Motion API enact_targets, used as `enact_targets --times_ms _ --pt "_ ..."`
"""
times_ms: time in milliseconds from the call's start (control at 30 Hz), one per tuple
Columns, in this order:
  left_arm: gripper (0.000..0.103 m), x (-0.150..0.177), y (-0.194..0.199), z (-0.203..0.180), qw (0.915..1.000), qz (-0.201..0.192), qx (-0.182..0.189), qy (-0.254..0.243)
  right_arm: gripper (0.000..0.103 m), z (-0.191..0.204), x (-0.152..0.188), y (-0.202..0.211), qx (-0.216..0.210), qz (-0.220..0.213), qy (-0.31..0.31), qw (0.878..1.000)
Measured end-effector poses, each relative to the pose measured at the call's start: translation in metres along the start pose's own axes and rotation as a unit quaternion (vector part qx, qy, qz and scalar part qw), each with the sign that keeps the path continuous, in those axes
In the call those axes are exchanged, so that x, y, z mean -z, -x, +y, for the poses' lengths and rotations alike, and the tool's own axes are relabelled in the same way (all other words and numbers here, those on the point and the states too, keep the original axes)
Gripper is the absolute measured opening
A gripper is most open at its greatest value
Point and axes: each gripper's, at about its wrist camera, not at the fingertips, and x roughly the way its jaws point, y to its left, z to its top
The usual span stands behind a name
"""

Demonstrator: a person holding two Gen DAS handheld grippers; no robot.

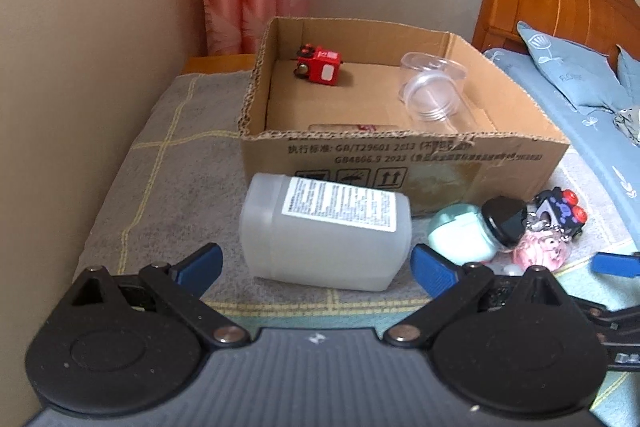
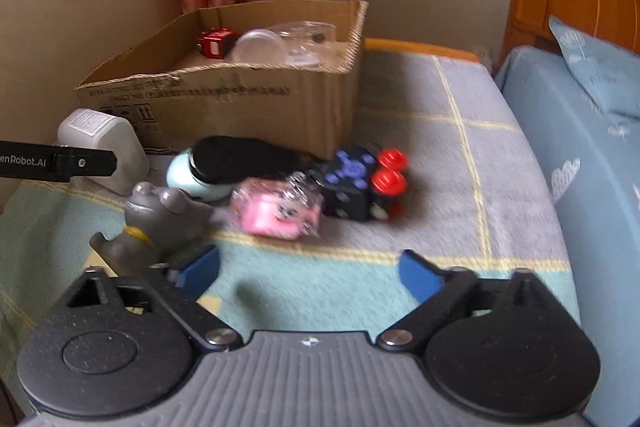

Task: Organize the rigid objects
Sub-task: 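Grasp the pink keychain with the right tool and lift it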

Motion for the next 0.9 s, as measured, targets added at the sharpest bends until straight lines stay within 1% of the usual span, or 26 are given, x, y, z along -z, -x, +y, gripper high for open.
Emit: enact_targets --times_ms 33,133,333,400,433,533,667,900 --pt "0.100 0.000 0.001 0.000 1.0000 -0.001 0.002 -0.001 0.078 0.003 -0.001 -0.001 0.000 -0.002 0.003 1.000" --pt "0.100 -0.001 0.001 -0.001 1.0000 -0.004 0.005 0.000 0.075 0.007 -0.004 -0.003 -0.005 -0.007 0.005 1.000" --pt "0.100 -0.002 0.002 0.000 0.9999 -0.006 0.011 0.002 0.074 0.013 -0.013 -0.008 -0.013 -0.014 0.000 1.000" --pt "0.100 -0.002 0.002 0.000 0.9999 -0.007 0.013 0.003 0.070 0.013 -0.017 -0.011 -0.014 -0.011 -0.006 1.000" --pt "0.100 -0.002 0.002 0.000 0.9999 -0.006 0.014 0.003 0.066 0.012 -0.018 -0.012 -0.015 -0.010 -0.011 1.000" --pt "0.100 -0.001 0.001 0.000 0.9999 -0.004 0.014 0.004 0.057 0.012 -0.021 -0.015 -0.002 -0.009 -0.019 1.000" --pt "0.100 -0.001 0.001 0.001 0.9999 -0.003 0.015 0.006 0.057 0.012 -0.018 -0.011 0.001 -0.005 -0.015 1.000" --pt "0.100 0.001 0.006 0.001 0.9999 -0.004 0.016 0.004 0.057 0.003 -0.002 0.008 -0.021 0.011 -0.006 1.000"
